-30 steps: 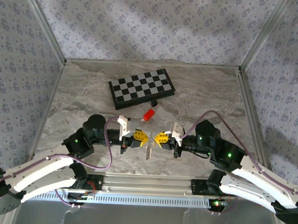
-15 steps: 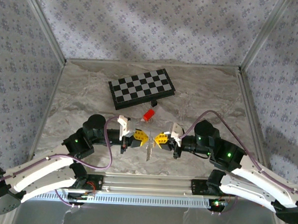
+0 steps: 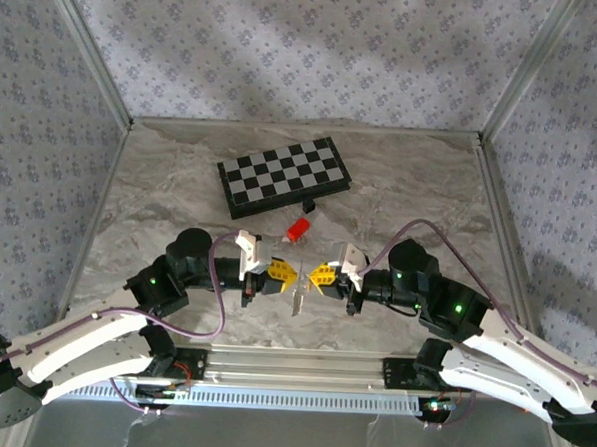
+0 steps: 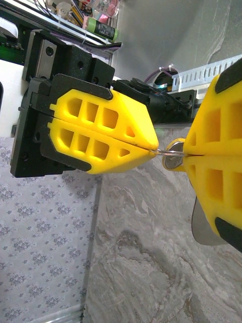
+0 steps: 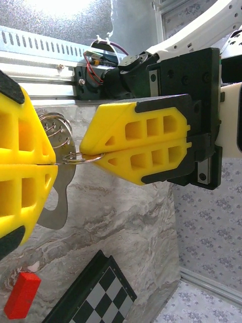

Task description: Put the keys on the keyring

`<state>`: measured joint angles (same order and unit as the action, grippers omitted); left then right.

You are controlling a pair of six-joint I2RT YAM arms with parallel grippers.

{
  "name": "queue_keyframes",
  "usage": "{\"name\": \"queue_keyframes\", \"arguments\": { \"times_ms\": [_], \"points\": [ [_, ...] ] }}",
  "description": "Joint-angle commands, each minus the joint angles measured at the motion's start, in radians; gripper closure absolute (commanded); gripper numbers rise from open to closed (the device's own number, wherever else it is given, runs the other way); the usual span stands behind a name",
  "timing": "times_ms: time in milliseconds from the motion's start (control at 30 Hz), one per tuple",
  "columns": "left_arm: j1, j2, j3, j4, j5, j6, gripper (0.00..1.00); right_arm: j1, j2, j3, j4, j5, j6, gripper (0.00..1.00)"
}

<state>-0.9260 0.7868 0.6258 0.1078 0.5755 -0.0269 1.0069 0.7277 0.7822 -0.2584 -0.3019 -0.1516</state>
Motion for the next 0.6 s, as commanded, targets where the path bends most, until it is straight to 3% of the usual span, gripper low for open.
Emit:
{"name": "queue_keyframes", "arguments": {
  "times_ms": [0, 567],
  "points": [
    [-0.008, -0.017, 0.039, 0.023, 0.004, 0.016, 1.0, 0.007, 0.001, 0.037, 0.02, 0.005, -0.017, 1.0],
    [-0.008, -0.034, 0.032, 0.012, -0.031, 0.027, 1.0, 0.009, 0.009, 0.045, 0.009, -0.011, -0.012, 1.0]
  ]
}}
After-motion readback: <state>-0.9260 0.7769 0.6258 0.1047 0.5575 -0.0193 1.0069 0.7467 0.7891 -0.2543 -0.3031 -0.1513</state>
